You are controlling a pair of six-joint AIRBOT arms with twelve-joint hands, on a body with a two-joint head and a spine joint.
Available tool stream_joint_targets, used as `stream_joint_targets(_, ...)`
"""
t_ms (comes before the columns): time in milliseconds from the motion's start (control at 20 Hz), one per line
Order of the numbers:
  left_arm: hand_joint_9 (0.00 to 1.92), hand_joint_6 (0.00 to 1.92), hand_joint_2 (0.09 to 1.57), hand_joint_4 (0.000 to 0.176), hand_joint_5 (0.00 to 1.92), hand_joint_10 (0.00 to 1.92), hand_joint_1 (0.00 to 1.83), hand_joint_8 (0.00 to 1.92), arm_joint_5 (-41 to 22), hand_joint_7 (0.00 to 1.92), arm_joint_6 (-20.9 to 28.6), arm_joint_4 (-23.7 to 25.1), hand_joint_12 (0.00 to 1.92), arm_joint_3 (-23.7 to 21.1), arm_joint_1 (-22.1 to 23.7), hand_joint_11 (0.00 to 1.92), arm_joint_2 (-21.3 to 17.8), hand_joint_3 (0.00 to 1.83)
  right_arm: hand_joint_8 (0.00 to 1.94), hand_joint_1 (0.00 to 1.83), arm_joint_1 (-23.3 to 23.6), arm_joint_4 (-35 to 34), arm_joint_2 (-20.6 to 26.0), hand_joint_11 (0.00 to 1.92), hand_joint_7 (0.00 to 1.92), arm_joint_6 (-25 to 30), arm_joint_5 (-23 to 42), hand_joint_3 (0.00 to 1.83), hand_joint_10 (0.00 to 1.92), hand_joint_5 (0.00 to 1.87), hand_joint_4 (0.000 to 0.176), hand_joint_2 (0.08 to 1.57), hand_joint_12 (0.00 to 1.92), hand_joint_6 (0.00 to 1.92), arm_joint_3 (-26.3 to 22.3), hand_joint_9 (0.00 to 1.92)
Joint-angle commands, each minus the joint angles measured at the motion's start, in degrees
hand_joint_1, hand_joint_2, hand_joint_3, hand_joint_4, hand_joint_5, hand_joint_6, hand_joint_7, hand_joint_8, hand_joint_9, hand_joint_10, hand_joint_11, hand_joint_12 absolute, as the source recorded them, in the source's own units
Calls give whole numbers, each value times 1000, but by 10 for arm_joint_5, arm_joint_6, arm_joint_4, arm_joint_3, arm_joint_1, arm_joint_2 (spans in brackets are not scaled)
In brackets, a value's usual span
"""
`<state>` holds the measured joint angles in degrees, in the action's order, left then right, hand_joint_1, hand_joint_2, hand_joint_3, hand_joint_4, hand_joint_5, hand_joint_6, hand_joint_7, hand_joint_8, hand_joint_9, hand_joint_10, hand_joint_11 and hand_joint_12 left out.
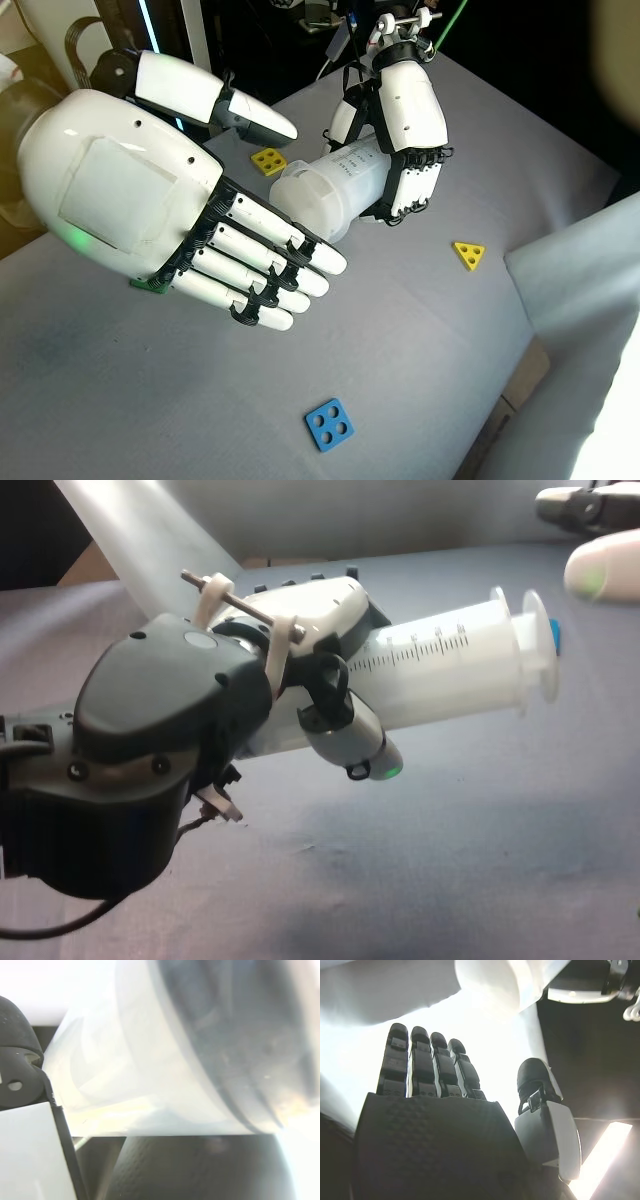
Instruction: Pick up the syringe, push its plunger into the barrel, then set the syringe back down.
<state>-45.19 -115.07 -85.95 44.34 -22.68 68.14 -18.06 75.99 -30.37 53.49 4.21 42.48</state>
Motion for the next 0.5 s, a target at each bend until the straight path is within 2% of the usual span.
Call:
stream_joint_targets(0,861,1166,1127,0,886,1182,1370,992,-8,988,-3,56,1145,-3,2,723,4,0,0,0,3,-2,-2,0,0,-31,46,0,0,0,0,1289,0,0,6,0)
stream_joint_targets(100,900,1137,1119,0,884,1148,1373,971,-8,1001,-9,78,1052,-4,-10,802,5,0,0,0,0,-2,-9,0,0,-141,107,0,0,0,0,1291,0,0,21,0)
stream_joint_targets(150,900,1137,1119,0,884,1148,1373,971,-8,1001,-17,88,1052,-3,-17,802,7,0,0,0,0,-2,-10,0,0,-199,115,0,0,0,0,1291,0,0,23,0)
stream_joint_targets(250,914,1132,1115,0,886,1129,1374,959,-8,1005,-29,99,1013,2,-30,810,12,0,0,0,1,-3,-10,0,0,-271,127,0,0,0,0,1292,0,0,28,0)
stream_joint_targets(300,897,1165,1116,0,871,1135,1372,913,-8,1033,-36,104,1032,7,-40,756,17,0,0,0,2,-3,-11,0,0,-315,145,0,0,0,0,1288,0,0,34,0)
stream_joint_targets(450,888,1185,1119,0,864,1131,1372,930,-9,1028,-52,115,1029,14,-57,749,28,1,0,0,3,-3,-12,0,0,-420,199,0,0,0,0,1289,0,0,47,0)
